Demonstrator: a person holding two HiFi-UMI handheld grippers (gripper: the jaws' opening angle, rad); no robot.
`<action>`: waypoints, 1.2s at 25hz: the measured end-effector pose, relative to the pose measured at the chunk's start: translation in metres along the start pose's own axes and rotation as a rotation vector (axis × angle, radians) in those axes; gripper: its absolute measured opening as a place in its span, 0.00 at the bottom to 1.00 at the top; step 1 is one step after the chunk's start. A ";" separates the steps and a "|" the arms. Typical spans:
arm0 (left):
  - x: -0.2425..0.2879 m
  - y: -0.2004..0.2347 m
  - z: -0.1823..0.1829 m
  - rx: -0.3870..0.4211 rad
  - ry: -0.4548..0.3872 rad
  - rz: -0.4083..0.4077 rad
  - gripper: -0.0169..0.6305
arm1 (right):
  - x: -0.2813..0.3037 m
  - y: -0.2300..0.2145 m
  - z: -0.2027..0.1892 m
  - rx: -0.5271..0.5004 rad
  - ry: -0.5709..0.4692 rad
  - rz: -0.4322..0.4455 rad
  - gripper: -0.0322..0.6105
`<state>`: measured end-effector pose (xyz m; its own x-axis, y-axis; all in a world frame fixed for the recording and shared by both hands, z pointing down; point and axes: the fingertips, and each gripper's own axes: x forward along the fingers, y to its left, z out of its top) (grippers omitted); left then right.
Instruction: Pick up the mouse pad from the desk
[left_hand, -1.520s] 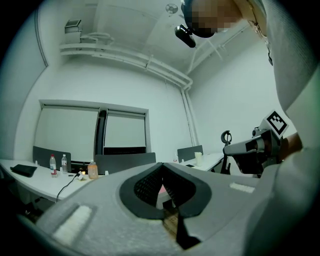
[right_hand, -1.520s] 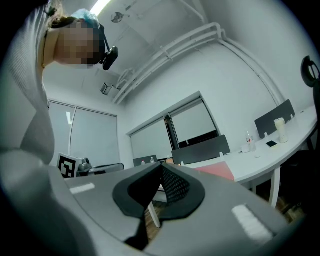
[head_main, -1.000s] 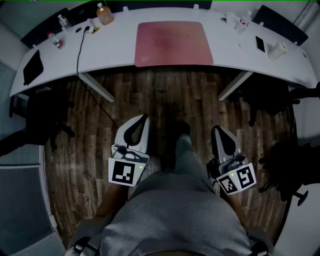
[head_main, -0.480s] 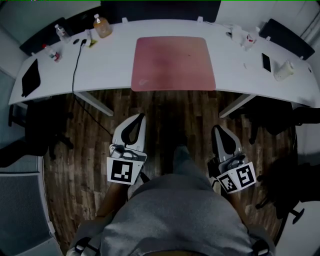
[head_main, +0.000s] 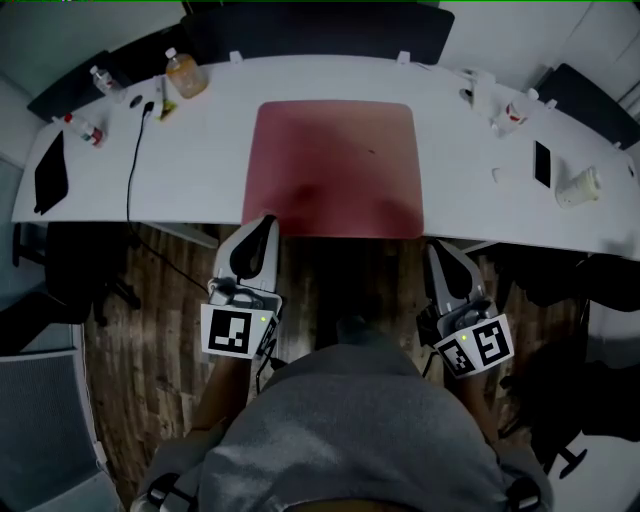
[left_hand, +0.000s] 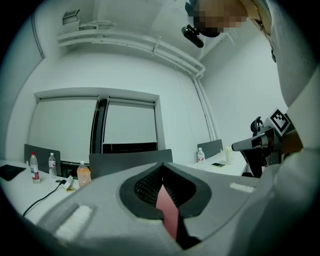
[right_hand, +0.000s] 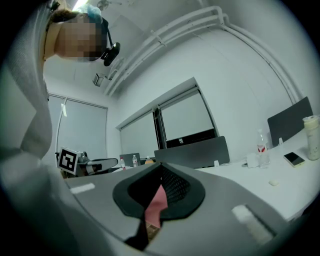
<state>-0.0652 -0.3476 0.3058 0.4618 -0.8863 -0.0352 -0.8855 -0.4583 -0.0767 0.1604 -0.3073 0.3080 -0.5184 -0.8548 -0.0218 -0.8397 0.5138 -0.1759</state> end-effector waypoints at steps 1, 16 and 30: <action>0.010 0.000 -0.001 0.007 0.004 0.000 0.02 | 0.007 -0.007 0.003 0.001 0.001 0.005 0.04; 0.064 0.039 -0.076 0.016 0.191 -0.061 0.03 | 0.066 -0.056 -0.049 -0.022 0.148 0.055 0.04; 0.015 0.032 -0.231 0.589 0.650 -0.384 0.45 | 0.060 -0.065 -0.203 -0.546 0.618 0.237 0.35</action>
<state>-0.0988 -0.3911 0.5328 0.4392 -0.6277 0.6427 -0.4298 -0.7750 -0.4633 0.1511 -0.3768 0.5176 -0.5519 -0.6088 0.5698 -0.5758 0.7725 0.2677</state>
